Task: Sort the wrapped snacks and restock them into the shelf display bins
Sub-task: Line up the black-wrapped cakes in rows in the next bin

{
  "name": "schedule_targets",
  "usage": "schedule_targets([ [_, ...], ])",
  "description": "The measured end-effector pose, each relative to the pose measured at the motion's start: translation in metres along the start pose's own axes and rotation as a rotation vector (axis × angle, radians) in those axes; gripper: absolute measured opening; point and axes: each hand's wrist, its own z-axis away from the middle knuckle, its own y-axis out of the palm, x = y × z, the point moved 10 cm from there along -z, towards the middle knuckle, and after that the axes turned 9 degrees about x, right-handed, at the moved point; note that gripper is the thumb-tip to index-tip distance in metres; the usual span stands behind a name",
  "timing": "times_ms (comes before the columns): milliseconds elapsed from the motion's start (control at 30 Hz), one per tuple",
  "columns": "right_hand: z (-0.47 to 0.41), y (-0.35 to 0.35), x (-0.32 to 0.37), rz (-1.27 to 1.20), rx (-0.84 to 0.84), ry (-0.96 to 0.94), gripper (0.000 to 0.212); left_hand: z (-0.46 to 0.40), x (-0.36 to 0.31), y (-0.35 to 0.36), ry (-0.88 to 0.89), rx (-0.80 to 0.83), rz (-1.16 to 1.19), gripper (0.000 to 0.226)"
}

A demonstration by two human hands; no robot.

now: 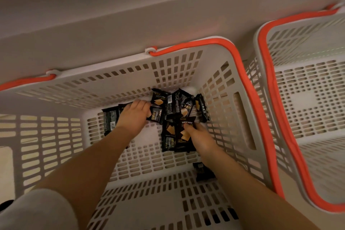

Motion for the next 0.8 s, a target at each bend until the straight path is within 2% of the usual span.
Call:
schedule_targets([
  [100,0.003,0.005,0.001,-0.085,0.038,-0.006,0.008,0.003,-0.005,0.002,0.021,0.008,-0.097,0.056],
  [167,0.006,0.006,0.005,-0.127,0.057,-0.028,0.014,0.010,-0.007,0.005,0.015,0.045,-0.039,0.059],
  [333,0.031,-0.005,0.029,-0.116,-0.003,-0.157,0.014,0.039,-0.010,-0.005,0.018,0.105,0.543,0.056],
  [433,0.056,-0.006,0.043,-0.132,-0.030,-0.214,0.014,0.066,-0.017,-0.030,0.106,0.074,0.712,0.052],
  [533,0.090,0.003,0.068,-0.110,-0.041,-0.319,0.015,0.099,-0.018,-0.073,0.201,0.011,0.721,0.056],
  [800,0.226,0.060,0.170,0.042,0.005,-0.751,0.017,0.228,0.019,-0.202,0.294,-0.310,0.637,0.038],
])
